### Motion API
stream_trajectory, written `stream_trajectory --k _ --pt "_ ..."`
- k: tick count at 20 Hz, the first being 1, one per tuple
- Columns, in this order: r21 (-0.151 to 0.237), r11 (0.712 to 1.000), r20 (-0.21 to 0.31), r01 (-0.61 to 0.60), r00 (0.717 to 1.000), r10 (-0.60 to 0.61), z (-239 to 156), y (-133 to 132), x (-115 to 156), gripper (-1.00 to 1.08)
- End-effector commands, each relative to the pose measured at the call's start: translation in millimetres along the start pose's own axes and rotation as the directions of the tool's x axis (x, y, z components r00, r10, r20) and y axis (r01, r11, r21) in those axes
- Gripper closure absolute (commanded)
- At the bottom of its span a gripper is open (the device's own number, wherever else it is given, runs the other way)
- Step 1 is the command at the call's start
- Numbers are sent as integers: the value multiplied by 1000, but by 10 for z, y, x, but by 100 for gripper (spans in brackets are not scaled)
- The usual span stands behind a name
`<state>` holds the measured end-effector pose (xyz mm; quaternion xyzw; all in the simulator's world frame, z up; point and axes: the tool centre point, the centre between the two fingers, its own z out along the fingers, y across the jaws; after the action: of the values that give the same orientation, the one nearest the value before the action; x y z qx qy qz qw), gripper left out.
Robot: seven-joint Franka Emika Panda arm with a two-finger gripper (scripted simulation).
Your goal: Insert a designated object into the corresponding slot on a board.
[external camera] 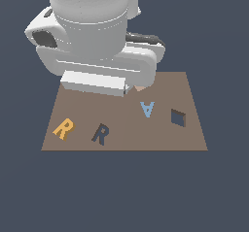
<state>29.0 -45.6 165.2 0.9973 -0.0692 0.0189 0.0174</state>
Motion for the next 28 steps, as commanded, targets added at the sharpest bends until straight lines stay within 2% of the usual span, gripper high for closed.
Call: stream_trajectory --k 1,6,16,22,28 --pt "1 999 5 -46 999 46 127 108 98 -92" --pt "5 987 17 -161 987 160 443 391 326 -92" --pt "11 933 40 -359 933 358 1003 948 639 -92" --pt "11 909 48 -416 908 415 1170 1128 709 -92" --pt "12 901 50 -434 900 433 1222 1186 729 -92"
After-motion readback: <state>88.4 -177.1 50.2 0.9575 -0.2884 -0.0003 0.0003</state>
